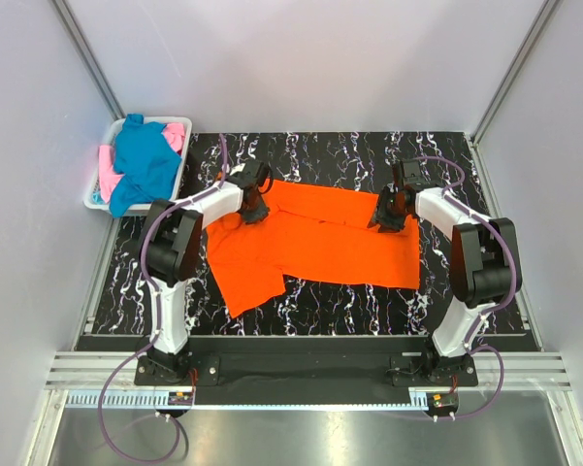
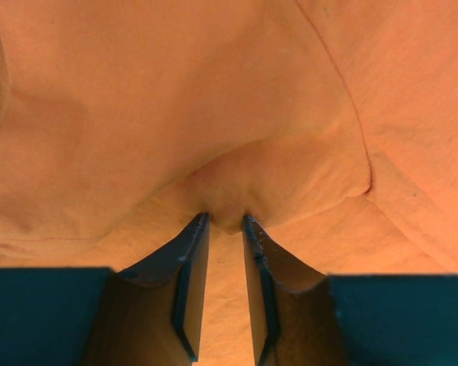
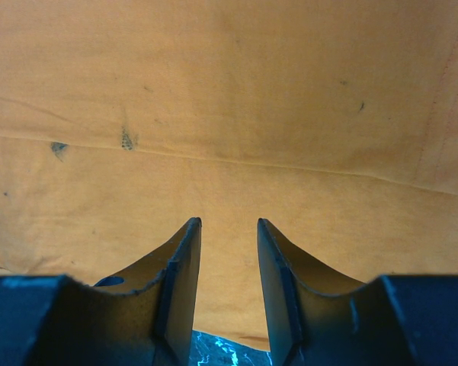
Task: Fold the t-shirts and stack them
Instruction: Fold the tshirt
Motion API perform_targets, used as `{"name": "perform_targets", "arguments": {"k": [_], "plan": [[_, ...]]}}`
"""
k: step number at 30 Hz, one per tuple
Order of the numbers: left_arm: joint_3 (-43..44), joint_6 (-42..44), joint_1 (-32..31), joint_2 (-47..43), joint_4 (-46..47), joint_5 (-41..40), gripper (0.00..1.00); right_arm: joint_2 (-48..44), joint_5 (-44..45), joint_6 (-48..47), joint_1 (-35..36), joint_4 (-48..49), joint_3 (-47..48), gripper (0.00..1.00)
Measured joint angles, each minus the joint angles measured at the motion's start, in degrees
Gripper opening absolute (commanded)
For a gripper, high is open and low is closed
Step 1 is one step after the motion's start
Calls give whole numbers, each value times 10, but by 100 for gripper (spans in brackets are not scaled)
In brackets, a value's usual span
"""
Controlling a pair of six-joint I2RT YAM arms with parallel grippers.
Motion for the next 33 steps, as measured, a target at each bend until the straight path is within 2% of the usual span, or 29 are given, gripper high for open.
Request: {"name": "perform_targets", "arguments": {"k": [3, 9, 20, 33], "plan": [[9, 2, 0, 7, 1, 2, 21, 1, 0, 0, 0, 0, 0, 42], [21, 9, 0, 15, 3, 4, 1, 6, 0, 0, 0, 1, 0, 42], [9, 13, 0, 4, 4, 7, 0, 9, 0, 4, 0, 2, 0, 42], [-13, 29, 0, -75, 4, 40, 0, 10, 0, 10, 0, 2, 0, 41]]}}
